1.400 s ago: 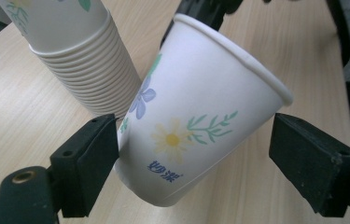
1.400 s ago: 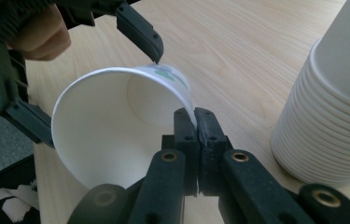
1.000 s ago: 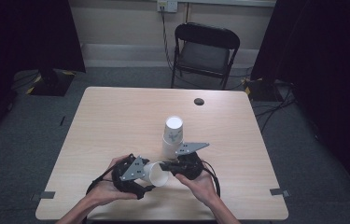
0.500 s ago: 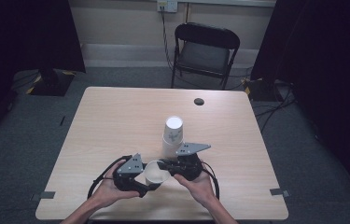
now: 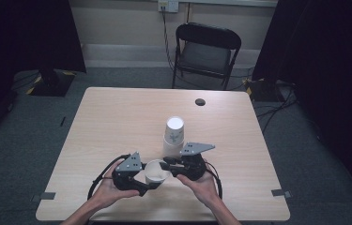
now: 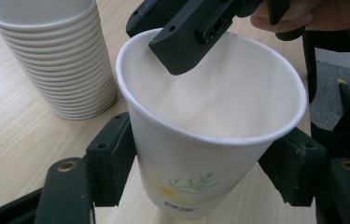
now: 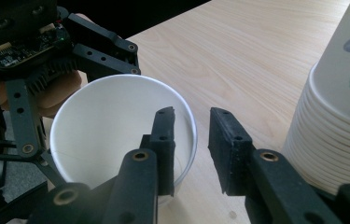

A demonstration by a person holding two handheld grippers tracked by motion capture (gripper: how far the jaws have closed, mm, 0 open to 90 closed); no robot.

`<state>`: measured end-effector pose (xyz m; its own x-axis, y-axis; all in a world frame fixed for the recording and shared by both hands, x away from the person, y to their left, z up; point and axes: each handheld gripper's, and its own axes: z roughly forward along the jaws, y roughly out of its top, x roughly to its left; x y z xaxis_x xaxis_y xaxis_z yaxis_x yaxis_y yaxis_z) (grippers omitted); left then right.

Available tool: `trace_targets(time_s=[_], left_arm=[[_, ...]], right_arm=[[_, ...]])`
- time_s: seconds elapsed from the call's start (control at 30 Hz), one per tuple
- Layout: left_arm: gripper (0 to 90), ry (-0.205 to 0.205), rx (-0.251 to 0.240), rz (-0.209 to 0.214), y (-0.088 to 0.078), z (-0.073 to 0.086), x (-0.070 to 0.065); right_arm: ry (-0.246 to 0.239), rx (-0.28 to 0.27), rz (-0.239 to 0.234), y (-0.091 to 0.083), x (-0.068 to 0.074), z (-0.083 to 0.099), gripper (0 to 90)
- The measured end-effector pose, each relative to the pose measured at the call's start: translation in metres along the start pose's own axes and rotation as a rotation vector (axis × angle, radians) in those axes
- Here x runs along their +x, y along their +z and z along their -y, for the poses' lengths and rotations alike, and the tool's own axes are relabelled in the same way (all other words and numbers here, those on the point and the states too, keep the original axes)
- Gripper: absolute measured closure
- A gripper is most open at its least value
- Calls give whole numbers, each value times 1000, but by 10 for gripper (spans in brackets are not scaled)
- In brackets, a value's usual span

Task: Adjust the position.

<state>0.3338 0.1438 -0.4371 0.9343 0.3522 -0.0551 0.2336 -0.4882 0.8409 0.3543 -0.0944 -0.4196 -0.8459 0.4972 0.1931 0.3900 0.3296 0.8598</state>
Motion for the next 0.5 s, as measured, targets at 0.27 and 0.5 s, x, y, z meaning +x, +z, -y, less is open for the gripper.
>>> trace_targets(time_s=[0.27,0.5], left_arm=[[305,15,-17,-36,0,-1,-5],[266,40,-29,-65,0,-2,-7]], right_arm=[[-8,3,5,-2,2,-3,867],[23,4,15,-1,2,-4,876]])
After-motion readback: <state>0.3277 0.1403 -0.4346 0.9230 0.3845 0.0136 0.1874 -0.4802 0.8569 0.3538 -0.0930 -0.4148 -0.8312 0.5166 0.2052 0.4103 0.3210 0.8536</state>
